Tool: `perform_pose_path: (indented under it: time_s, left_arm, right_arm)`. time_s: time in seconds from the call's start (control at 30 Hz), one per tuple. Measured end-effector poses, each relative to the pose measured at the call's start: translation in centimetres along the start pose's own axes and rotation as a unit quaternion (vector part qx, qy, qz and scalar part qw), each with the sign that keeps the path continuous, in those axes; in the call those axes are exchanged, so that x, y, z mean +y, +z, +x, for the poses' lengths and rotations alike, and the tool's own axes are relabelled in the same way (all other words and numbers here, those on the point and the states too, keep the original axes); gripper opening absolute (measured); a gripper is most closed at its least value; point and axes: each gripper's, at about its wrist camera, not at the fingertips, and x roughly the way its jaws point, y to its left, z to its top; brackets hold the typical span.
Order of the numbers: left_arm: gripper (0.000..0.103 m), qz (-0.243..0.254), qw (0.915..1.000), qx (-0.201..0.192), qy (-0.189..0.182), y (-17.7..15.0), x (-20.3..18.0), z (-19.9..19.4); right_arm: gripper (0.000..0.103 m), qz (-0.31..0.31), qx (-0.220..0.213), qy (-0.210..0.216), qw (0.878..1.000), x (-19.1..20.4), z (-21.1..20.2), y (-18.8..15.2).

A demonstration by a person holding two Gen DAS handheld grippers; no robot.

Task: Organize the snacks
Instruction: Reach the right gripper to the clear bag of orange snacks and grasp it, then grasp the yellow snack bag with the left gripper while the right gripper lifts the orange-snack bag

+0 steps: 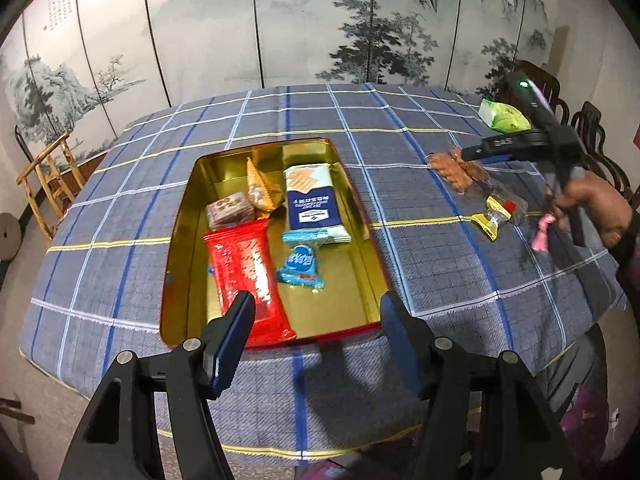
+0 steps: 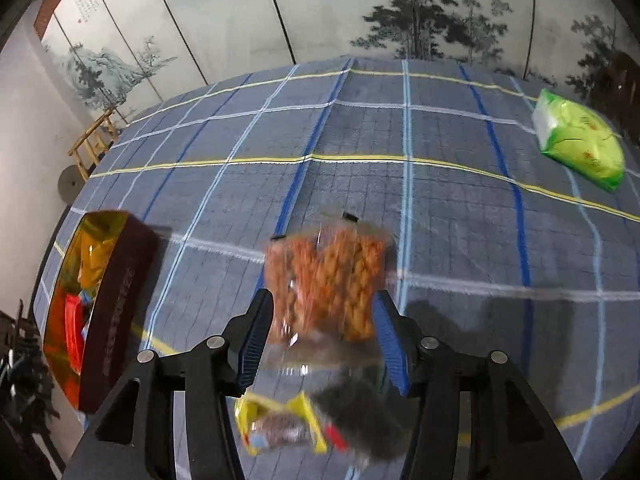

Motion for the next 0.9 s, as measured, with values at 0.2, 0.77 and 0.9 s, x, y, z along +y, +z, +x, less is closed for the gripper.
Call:
perform_pose_path:
  time_s: [0.2, 0.77, 0.9]
  left_arm:
    - [0.061, 0.011, 0.9999, 0.011, -0.005, 1.1, -1.7, 1.3]
    - [0.066, 0.146, 0.9764, -0.004, -0.159, 5.7, -11.6, 5.9]
    - [0.069, 0.204, 0.9639, -0.002, -0.171, 6.6, -15.5, 8.2]
  right_arm:
    - [0.053, -0.013, 0.023, -0.006, 1.0, -1.1, 2.9, 1.4]
    - [0.042, -0.021, -0.072, -0.12, 0.99, -10.7, -6.8, -7.8]
    - [0.042, -0.005, -0.076, -0.148, 0.986, -13.6, -7.9, -9.9]
